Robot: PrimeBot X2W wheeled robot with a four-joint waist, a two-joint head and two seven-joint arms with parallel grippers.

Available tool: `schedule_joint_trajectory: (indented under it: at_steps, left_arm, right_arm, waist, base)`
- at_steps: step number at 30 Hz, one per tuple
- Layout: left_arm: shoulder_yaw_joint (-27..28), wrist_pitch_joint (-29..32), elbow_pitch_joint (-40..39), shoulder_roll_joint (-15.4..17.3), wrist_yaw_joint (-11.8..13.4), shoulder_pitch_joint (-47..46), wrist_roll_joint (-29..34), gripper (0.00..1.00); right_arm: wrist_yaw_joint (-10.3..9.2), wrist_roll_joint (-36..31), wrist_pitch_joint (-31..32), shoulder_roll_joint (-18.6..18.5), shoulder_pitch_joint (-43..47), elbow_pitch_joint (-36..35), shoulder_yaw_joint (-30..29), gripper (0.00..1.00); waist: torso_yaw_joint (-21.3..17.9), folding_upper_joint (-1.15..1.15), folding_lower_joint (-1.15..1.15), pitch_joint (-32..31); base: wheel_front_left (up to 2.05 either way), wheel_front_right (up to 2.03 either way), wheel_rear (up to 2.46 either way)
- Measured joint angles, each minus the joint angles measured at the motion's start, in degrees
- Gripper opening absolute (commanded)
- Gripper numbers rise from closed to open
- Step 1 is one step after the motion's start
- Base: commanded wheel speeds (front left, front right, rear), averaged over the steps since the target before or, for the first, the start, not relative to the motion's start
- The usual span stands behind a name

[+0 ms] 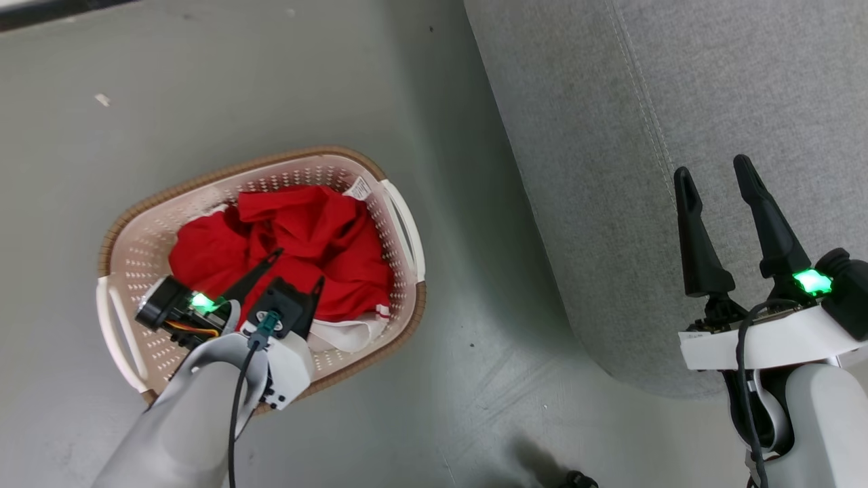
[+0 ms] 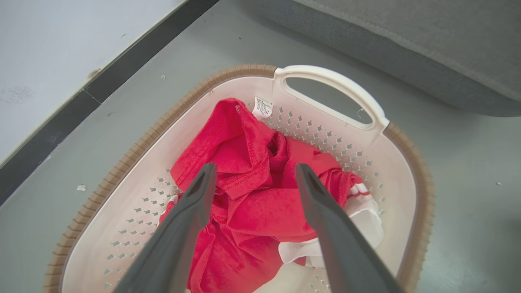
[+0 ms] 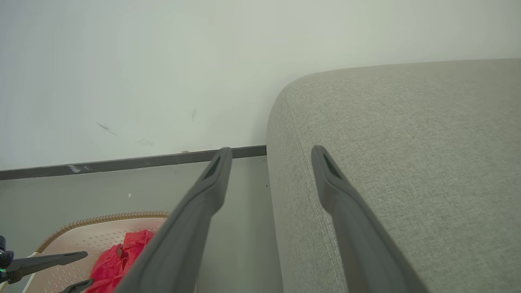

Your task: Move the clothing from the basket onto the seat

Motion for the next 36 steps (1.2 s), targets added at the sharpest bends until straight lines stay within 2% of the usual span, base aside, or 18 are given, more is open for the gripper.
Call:
schedule_joint_trajectory:
  at_steps: [14, 24, 27, 36]
  left_arm:
    - [-0.26, 0.01, 3.71, 3.50, 0.53, -5.43, 2.26, 1.00]
    - [-0.58, 1.18, 6.25, 4.19, 1.10, -8.72, 3.55, 1.00]
    - [-0.10, 1.45, 6.94, 4.66, 2.55, -9.45, 3.61, 1.00]
    - [0.53, 1.54, 8.53, 4.91, 3.53, -11.10, 3.78, 1.00]
  right_arm:
    - [0.00, 3.52, 0.00, 0.01, -4.49, 0.08, 2.23, 1.00]
    - [0.00, 5.89, 0.00, 0.01, -6.15, 0.34, 3.12, 1.00]
    - [0.00, 6.13, 0.00, 0.01, -6.21, 0.47, 3.13, 1.00]
    - [0.00, 7.00, -0.13, 0.02, -8.33, 0.74, 3.59, 1.00]
  waist:
    - [-4.20, 0.00, 0.00, 6.31]
    - [-7.03, 0.00, 0.00, 9.66]
    - [-7.68, 0.00, 0.00, 10.47]
    - [-8.89, 0.00, 0.00, 12.09]
  base:
    - [0.00, 0.00, 0.00]
    - [0.00, 0.00, 0.00]
    - [0.00, 0.00, 0.00]
    - [0.00, 0.00, 0.00]
